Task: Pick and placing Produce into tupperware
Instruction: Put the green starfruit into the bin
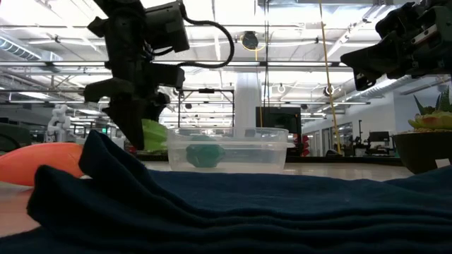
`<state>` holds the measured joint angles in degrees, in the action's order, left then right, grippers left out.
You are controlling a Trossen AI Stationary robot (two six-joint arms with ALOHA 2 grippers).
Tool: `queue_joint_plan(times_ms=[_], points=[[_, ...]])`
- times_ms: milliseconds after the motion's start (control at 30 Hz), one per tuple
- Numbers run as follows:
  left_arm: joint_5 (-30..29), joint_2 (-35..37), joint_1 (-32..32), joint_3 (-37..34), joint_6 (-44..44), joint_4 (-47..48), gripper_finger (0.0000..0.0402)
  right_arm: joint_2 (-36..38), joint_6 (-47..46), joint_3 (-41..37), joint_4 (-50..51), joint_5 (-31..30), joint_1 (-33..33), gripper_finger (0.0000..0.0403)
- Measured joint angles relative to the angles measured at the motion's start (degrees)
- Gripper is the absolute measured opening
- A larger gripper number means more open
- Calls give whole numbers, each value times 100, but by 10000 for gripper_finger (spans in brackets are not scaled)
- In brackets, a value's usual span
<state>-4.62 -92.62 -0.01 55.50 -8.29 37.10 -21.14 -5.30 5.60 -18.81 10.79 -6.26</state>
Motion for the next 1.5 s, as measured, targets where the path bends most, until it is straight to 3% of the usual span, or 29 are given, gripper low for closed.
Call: queue_joint_plan(times_ms=[200,467,767,900,1067,1267,1500], points=[[-101,0,0,311,-107,185,205,2,-2,-2,2,0,0,0],[-155,0,0,660,-265,372,231,0,-2,-2,1,0,0,0],[-154,0,40,780,-357,380,206,0,-2,0,0,0,0,0],[-153,0,70,780,-337,374,217,2,-2,-2,0,0,0,0],[-151,0,70,780,-284,51,230,1,-2,-2,0,0,0,0],[14,0,64,784,-119,-642,215,0,-2,-2,0,0,0,0],[196,0,63,1214,89,-570,222,0,0,-2,-2,0,0,0]])
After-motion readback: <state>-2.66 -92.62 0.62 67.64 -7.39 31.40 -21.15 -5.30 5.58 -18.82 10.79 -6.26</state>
